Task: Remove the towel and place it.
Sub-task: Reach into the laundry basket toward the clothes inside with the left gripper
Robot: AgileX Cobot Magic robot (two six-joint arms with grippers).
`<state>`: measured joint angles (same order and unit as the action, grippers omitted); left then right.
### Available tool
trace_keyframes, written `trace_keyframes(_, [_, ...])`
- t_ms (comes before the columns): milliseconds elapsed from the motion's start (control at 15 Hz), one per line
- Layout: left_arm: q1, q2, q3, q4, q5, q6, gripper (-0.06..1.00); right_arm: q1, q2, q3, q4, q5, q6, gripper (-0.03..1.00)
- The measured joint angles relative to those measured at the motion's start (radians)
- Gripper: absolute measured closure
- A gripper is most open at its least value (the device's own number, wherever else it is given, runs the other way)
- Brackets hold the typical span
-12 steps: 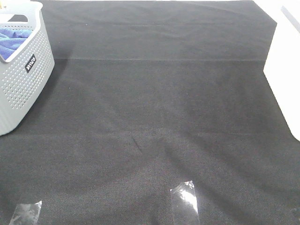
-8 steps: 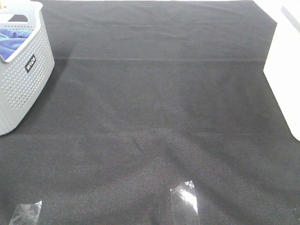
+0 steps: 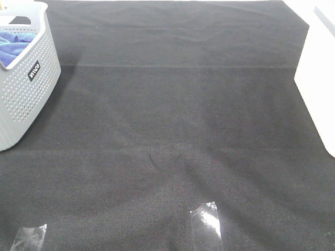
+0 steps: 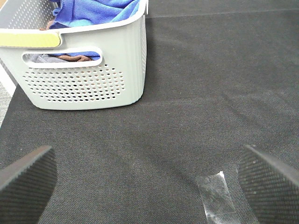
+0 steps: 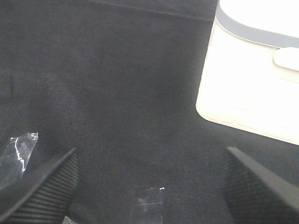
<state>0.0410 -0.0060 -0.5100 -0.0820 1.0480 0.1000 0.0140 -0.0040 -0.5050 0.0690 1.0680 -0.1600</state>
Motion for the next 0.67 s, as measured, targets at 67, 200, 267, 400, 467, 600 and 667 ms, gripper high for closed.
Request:
trace_keyframes(67, [0.0,0.0,0.0,0.0,0.0,0.0,-0.04,0.0,0.0,0.0,0.0,0.0,0.0,0.18])
trace_keyframes(200, [0.0,0.0,0.0,0.0,0.0,-0.001,-0.04,0.0,0.0,0.0,0.0,0.0,0.0,0.18])
trace_keyframes(267, [0.0,0.0,0.0,0.0,0.0,-0.002,-0.04,0.0,0.0,0.0,0.0,0.0,0.0,0.18])
trace_keyframes(400, [0.0,0.0,0.0,0.0,0.0,-0.002,-0.04,0.0,0.0,0.0,0.0,0.0,0.0,0.18])
trace_keyframes(467, [0.0,0.0,0.0,0.0,0.0,-0.002,-0.04,0.0,0.0,0.0,0.0,0.0,0.0,0.18])
trace_keyframes(600, [0.0,0.0,0.0,0.0,0.0,-0.002,-0.04,0.0,0.0,0.0,0.0,0.0,0.0,0.18])
trace_keyframes(667, [0.0,0.0,0.0,0.0,0.0,-0.002,-0.04,0.0,0.0,0.0,0.0,0.0,0.0,0.18])
